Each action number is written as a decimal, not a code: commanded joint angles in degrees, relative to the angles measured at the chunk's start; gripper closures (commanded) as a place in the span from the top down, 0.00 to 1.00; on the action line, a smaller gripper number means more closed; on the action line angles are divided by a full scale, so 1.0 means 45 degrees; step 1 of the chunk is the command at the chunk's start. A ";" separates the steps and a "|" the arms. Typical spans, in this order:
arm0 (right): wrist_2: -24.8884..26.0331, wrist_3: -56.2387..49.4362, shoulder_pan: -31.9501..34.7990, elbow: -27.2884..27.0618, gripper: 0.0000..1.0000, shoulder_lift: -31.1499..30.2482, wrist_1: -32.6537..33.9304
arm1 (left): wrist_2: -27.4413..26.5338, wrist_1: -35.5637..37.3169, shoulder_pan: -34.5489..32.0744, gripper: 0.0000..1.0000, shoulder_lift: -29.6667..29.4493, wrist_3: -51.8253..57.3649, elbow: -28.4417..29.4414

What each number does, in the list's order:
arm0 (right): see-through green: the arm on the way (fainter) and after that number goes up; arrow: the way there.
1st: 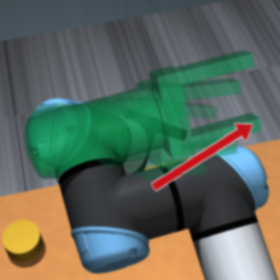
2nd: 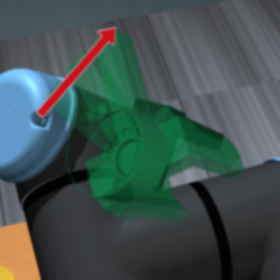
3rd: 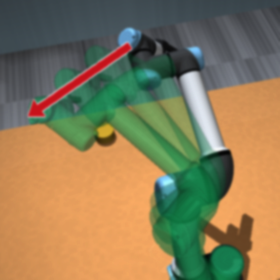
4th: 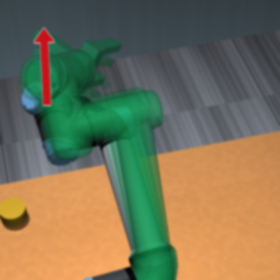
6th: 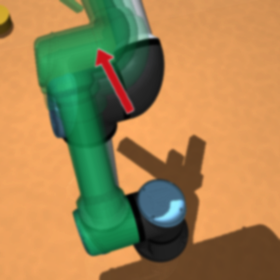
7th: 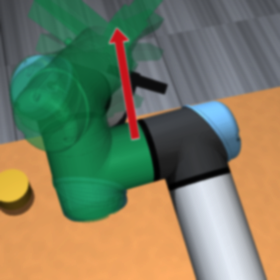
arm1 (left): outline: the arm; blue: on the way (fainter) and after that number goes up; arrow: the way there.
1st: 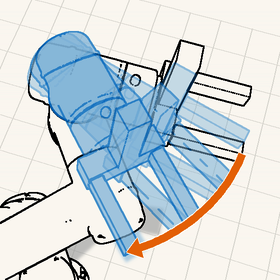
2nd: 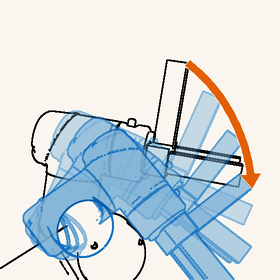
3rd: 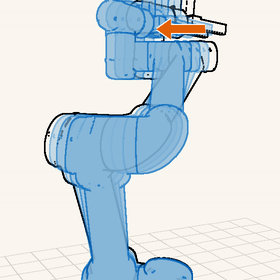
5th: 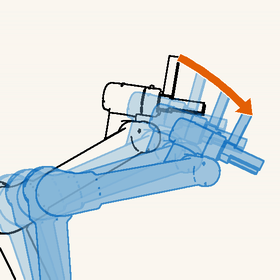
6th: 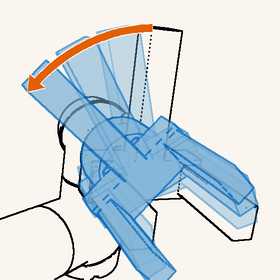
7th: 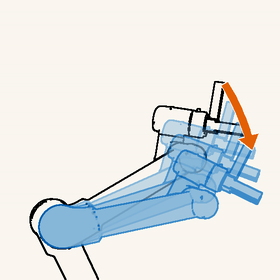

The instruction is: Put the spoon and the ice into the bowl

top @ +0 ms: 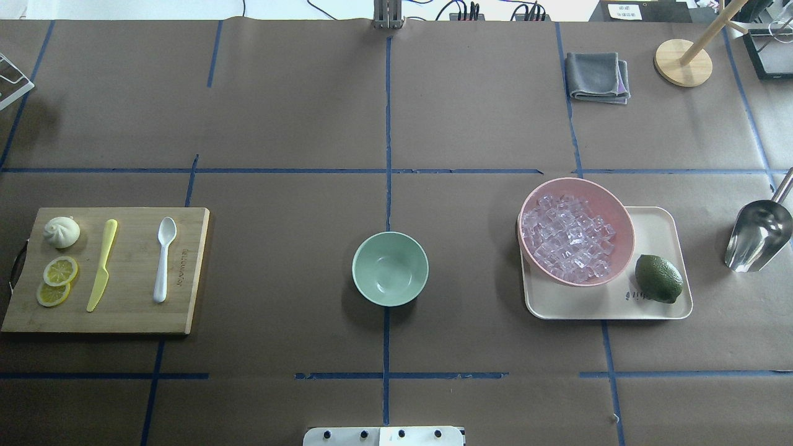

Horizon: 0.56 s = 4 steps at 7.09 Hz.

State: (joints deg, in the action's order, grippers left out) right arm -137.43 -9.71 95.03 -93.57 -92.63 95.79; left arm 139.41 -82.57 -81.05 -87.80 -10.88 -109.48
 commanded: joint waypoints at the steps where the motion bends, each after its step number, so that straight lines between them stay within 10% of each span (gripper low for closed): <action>1: 0.0091 -0.0029 -0.0043 -0.0027 1.00 0.0077 0.0003 | -0.0043 -0.1483 0.1305 1.00 0.0176 -0.2684 -0.0359; 4: 0.0053 0.0049 -0.0063 -0.0184 1.00 0.0856 0.0022 | -0.2398 -0.5976 0.5245 1.00 0.0021 -0.9654 -0.0203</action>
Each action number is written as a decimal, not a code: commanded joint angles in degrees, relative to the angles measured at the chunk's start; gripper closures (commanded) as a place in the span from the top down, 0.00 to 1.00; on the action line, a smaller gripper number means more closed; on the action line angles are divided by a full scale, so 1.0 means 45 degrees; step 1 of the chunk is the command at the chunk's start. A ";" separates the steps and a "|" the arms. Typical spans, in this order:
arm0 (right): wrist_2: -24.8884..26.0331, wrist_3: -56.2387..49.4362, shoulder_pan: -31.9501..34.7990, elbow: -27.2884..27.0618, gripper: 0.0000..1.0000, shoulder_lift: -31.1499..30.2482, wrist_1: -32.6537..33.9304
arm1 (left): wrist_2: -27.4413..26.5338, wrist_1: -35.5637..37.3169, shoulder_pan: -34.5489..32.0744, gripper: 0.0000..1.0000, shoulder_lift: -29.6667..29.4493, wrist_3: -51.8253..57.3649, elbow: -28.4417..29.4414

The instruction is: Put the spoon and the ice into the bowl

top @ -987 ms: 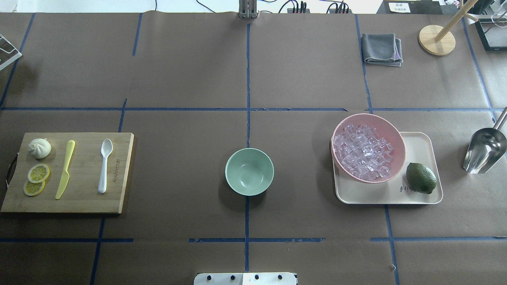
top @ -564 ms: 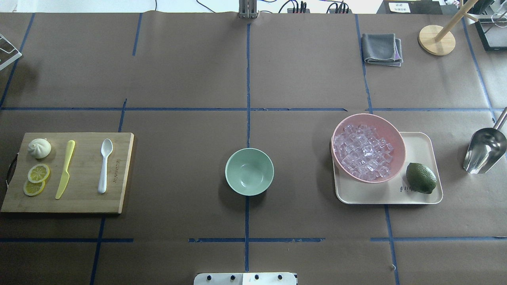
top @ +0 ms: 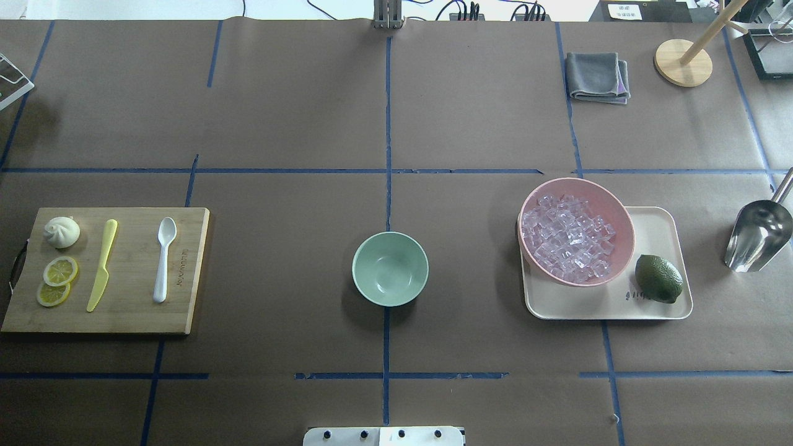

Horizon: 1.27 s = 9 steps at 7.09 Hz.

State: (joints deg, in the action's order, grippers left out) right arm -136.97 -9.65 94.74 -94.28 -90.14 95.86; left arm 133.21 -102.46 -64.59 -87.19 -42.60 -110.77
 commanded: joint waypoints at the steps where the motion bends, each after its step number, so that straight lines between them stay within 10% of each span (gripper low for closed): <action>1: -0.0051 0.0208 -0.0017 0.0032 1.00 0.0303 -0.0012 | -0.1744 -0.1954 0.2547 1.00 -0.0484 -0.3996 0.0104; 9: -0.0988 0.2729 -0.0369 -0.1099 1.00 0.0284 -0.0032 | -0.4271 -0.3228 0.5661 0.90 -0.1444 -0.6413 0.1686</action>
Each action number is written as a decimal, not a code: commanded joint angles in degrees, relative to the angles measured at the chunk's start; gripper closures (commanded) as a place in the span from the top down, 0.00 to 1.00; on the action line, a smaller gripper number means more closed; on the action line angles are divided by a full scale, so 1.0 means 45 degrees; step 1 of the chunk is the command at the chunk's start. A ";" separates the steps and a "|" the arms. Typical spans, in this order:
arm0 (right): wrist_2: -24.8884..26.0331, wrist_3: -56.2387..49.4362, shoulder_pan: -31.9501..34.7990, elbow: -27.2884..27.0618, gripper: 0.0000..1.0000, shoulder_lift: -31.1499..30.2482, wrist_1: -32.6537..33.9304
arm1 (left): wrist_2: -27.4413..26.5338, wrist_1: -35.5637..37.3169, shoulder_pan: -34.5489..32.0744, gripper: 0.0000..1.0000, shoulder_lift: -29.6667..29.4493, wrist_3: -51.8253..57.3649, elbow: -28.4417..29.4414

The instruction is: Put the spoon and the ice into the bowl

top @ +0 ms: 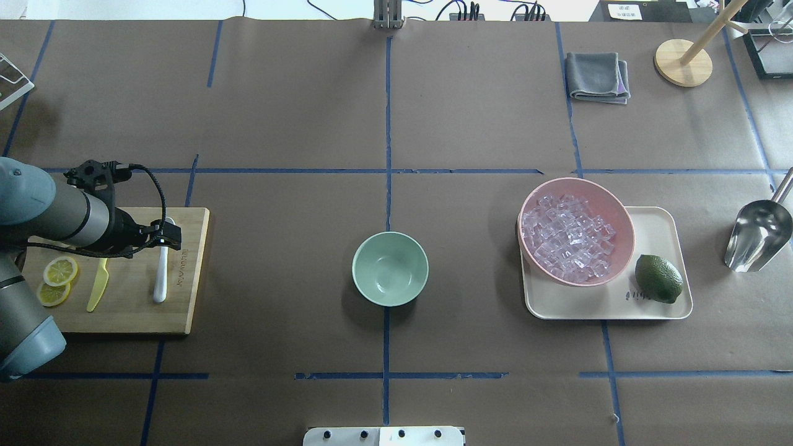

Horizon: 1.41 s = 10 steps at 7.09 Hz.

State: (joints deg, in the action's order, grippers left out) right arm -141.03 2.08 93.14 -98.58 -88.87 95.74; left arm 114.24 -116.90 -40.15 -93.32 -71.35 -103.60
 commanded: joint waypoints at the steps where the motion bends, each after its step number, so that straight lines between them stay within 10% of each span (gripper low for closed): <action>1: -0.0104 0.0161 -0.0052 -0.0240 1.00 0.0003 -0.0007 | -0.0055 0.0039 0.0250 0.86 -0.0238 -0.0043 0.0171; 7: -0.0144 0.1000 -0.0150 -0.0709 1.00 0.0003 0.0052 | -0.0055 0.0099 0.0250 0.48 -0.0103 -0.0004 0.0172; 10: -0.0144 0.1002 -0.0150 -0.0710 1.00 0.0022 0.0052 | -0.0016 0.0098 0.0250 0.02 -0.0064 0.0015 0.0055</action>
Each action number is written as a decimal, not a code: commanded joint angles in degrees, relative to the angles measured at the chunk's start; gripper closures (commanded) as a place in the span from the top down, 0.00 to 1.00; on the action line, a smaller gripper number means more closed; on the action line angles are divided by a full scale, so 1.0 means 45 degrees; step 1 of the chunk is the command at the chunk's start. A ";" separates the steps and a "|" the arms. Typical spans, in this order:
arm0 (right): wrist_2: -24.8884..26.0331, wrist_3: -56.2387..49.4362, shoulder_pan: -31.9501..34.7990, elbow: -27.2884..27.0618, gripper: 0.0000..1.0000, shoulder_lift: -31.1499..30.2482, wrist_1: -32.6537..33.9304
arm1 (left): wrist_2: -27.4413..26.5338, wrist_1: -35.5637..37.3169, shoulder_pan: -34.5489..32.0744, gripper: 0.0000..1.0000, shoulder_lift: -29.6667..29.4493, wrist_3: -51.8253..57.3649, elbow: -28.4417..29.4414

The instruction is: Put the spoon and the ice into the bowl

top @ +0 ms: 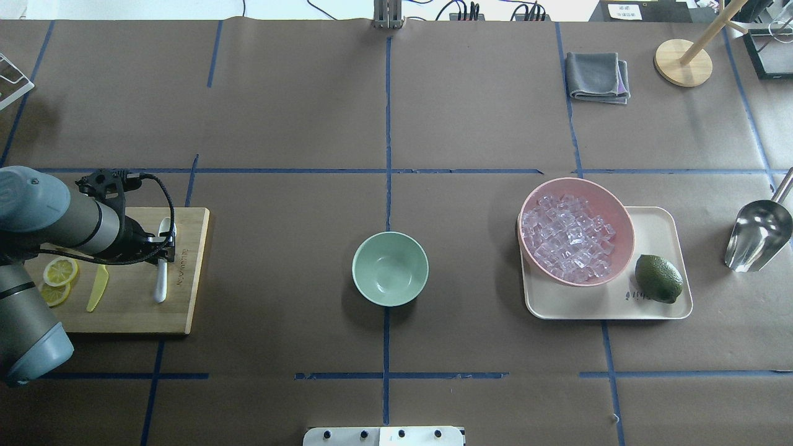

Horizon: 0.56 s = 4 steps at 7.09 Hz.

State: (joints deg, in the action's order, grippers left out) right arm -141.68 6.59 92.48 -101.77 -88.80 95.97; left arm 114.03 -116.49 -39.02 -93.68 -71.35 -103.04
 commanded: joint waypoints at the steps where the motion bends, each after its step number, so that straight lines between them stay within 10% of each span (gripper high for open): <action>1: -0.0019 0.0019 -0.0024 -0.0041 1.00 0.0007 0.0020 | 0.0030 0.0008 -0.0038 0.00 0.0037 0.0015 -0.0187; 4: -0.0019 0.0019 -0.0198 -0.0508 1.00 0.0007 0.0059 | 0.0728 0.0861 -0.0253 0.00 -0.0001 0.0093 -0.1043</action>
State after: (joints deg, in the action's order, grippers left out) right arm -141.76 6.67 92.14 -103.04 -88.77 96.18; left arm 115.35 -115.10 -39.75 -93.51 -71.02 -105.59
